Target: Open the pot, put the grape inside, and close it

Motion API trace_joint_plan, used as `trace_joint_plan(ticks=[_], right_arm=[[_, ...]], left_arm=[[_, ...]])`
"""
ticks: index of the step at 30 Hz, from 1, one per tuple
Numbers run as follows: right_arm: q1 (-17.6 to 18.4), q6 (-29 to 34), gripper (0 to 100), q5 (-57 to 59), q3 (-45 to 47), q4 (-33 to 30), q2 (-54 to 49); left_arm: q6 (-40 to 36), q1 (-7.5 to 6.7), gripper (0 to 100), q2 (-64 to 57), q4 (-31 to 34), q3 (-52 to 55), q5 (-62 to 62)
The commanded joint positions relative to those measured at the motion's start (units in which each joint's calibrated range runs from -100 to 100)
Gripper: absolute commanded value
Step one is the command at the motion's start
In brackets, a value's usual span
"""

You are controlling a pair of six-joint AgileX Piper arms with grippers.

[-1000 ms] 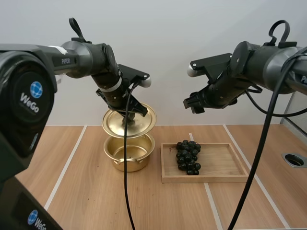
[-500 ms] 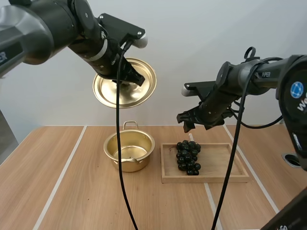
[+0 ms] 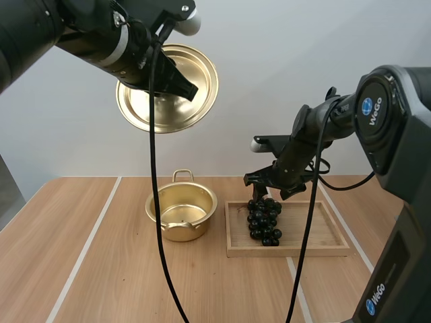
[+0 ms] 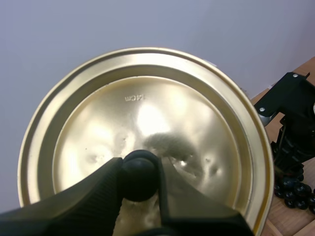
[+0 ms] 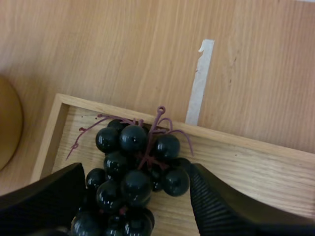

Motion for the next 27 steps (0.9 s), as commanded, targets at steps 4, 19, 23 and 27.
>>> trace_joint_plan(ticks=[4,19,23,27], right_arm=[[1.6,-0.21,100,-0.71,-0.37,-0.11,3.03],[1.84,-0.21,100,-3.92,-0.37,-1.31,10.12],[1.84,-0.21,69,-3.9,-0.37,-0.03,10.6],[1.84,-0.21,23,-3.52,-0.37,0.95,10.6]], left_arm=[[-0.2,-0.32,0,-1.6,-0.84,-0.58,-1.34],[-0.2,-0.32,0,-1.6,-0.84,-0.58,-1.34],[-0.2,-0.32,0,-1.6,-0.84,-0.58,-1.34],[-0.2,-0.32,0,-1.6,-0.84,-0.58,-1.34]])
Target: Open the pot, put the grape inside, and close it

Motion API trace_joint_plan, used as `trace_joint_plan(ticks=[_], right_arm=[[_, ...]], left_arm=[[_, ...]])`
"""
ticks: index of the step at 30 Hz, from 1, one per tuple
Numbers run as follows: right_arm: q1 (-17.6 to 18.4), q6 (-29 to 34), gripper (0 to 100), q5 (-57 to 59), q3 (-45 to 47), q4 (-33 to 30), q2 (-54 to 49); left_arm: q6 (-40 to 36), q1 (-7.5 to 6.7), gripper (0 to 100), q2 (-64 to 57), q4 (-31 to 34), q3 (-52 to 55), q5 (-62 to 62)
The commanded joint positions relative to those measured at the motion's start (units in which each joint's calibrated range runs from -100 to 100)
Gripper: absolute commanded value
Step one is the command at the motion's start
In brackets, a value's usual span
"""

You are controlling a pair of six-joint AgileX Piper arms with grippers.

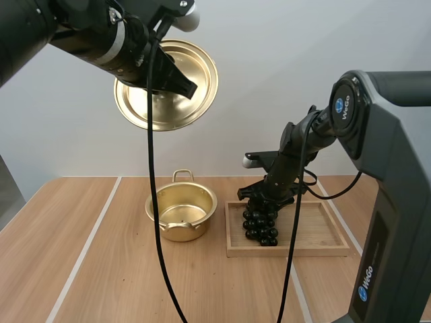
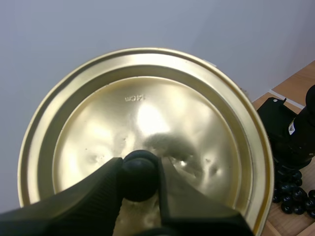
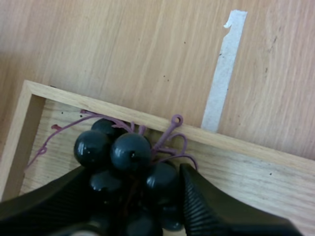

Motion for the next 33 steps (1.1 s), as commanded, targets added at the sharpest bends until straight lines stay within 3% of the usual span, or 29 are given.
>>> trace_joint_plan(ticks=[1,2,10,16,33], right_arm=[[0.13,-0.21,9,1.74,0.54,1.57,1.45],[0.13,-0.21,0,1.74,0.54,1.57,1.45],[0.13,-2.21,0,2.9,0.54,3.86,0.83],[0.13,-2.46,0,10.24,-4.46,6.5,-0.93],[0.13,-2.81,0,18.0,-10.44,7.38,-2.68]], left_arm=[[-0.2,-0.32,0,-0.62,-0.84,-0.58,-1.34],[-0.2,-0.32,0,-0.62,-0.84,-0.58,-1.34],[-0.2,-0.32,0,-0.62,-0.84,-0.58,-1.34],[-0.2,-0.32,0,-0.62,-0.84,-0.58,-1.34],[-0.2,-0.32,0,-0.62,-0.84,-0.58,-1.34]])
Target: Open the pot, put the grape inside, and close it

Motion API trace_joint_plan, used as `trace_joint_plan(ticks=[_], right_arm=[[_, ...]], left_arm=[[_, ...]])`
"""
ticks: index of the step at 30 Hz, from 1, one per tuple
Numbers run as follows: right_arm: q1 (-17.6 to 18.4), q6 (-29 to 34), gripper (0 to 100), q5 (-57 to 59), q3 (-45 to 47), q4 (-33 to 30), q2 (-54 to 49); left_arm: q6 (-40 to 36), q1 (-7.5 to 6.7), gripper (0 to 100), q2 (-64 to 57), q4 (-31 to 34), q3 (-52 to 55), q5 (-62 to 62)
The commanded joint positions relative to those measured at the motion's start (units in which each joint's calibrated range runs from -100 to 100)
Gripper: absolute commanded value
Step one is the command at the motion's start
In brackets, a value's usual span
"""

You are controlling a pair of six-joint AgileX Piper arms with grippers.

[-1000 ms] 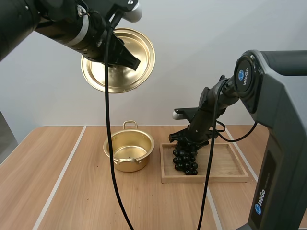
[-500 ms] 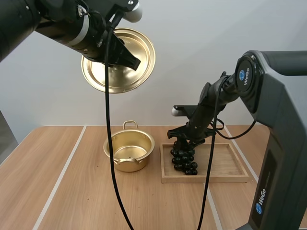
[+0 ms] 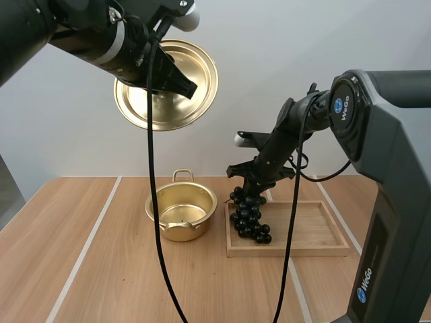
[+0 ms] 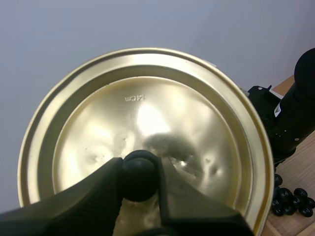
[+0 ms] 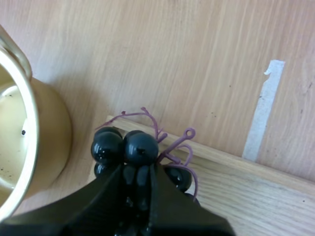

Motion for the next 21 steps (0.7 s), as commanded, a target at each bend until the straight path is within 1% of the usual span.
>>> trace_joint_plan(ticks=[1,6,12,21], right_arm=[[-0.01,-0.51,0,1.14,-0.32,0.26,-1.0],[-0.01,-0.64,0,1.5,-0.32,0.26,-2.9],[-0.01,-0.68,0,1.79,-0.32,-1.31,-8.33],[-0.01,-0.58,0,3.48,-0.32,-2.07,-14.86]], left_arm=[[-0.2,-0.32,0,-0.62,-0.84,-0.58,-1.34],[-0.2,-0.32,0,-0.62,-0.84,-0.58,-1.34],[-0.2,-0.32,0,-1.09,-0.84,-0.58,-1.34],[-0.2,-0.32,0,-5.77,-0.84,-0.58,-7.65]])
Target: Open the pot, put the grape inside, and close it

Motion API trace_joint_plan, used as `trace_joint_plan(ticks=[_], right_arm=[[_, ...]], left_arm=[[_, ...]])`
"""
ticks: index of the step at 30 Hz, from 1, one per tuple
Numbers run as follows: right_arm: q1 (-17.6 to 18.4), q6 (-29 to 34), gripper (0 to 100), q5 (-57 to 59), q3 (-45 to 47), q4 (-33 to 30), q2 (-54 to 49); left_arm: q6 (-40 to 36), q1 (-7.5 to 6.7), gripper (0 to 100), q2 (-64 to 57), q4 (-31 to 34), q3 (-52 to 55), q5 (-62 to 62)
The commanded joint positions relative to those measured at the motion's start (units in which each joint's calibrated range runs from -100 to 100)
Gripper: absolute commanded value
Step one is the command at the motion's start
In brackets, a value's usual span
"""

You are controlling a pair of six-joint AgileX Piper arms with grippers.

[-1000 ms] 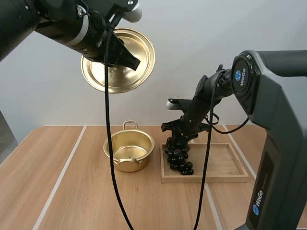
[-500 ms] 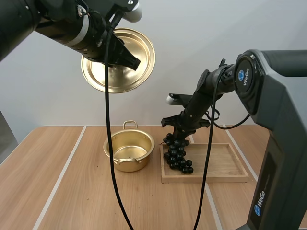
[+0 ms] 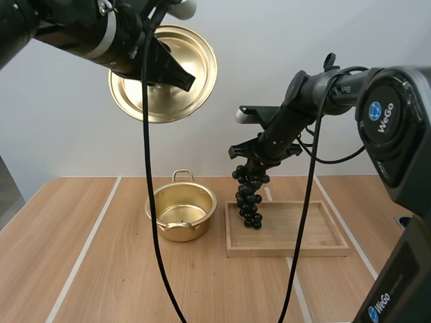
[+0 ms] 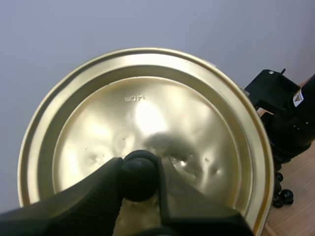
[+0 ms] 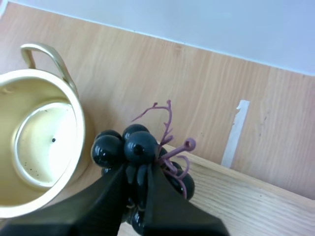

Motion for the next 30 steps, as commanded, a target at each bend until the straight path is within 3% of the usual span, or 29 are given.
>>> trace_joint_plan(ticks=[1,13,23,30], right_arm=[[-0.01,-0.26,0,1.41,-0.32,-0.47,-2.92],[-0.01,-0.17,0,7.14,-2.87,-0.13,-9.12],[-0.01,-0.17,0,14.12,-13.39,4.76,-11.17],[-0.01,-2.52,0,14.32,-15.42,10.04,-11.17]], left_arm=[[-0.2,-0.32,0,-2.63,-0.84,-0.58,-4.92],[-0.2,-0.32,0,-7.92,-0.84,-0.58,-6.44],[-1.23,-0.32,0,-9.84,-0.84,-1.45,-11.45],[-3.45,-0.32,0,-10.37,-0.84,-9.18,-11.51]])
